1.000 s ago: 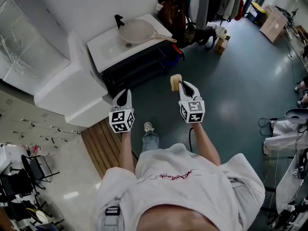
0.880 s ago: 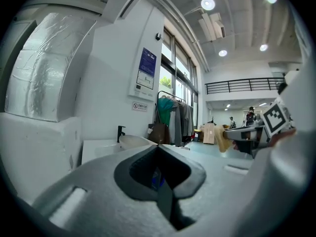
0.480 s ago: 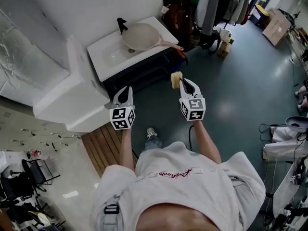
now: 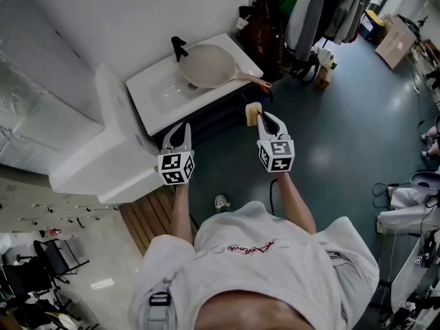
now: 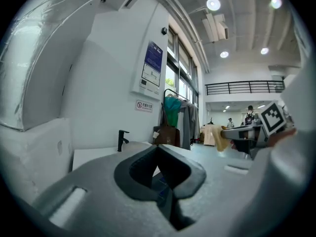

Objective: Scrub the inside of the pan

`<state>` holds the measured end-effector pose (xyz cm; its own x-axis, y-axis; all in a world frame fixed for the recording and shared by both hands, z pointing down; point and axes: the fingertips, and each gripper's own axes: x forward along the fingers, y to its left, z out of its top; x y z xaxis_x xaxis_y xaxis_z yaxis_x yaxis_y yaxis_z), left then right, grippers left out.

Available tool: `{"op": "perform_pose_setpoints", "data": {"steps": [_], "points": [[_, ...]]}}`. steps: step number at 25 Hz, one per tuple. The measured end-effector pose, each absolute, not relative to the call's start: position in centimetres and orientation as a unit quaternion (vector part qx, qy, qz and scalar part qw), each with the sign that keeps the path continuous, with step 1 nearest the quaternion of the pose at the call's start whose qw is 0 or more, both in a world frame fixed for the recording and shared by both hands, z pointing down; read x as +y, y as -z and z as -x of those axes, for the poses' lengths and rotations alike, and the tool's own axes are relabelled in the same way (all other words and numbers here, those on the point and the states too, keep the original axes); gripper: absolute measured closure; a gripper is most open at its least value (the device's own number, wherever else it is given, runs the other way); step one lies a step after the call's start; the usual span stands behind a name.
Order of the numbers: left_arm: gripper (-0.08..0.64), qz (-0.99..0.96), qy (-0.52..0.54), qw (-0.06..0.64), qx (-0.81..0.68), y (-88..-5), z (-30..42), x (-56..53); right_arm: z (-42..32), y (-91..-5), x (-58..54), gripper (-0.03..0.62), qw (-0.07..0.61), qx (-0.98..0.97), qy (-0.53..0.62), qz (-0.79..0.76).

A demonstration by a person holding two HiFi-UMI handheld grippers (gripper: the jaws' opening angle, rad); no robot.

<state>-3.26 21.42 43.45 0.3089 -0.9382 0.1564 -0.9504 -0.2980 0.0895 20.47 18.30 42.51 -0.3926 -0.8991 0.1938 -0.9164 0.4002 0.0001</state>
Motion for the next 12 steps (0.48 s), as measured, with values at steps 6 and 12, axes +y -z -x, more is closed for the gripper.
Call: {"op": "perform_pose_setpoints", "data": {"steps": [6,12], "points": [[0.56,-0.807,-0.035,0.086,-0.583,-43.8,5.6,17.2,-18.0,-42.4,14.3,0.565,0.081,-0.831,-0.05,-0.547],[0.56,-0.811,-0.031,0.08,-0.578,-43.4,7.2,13.6,-16.4,-42.4,11.0,0.565,0.079,-0.828,-0.048,-0.552]]}}
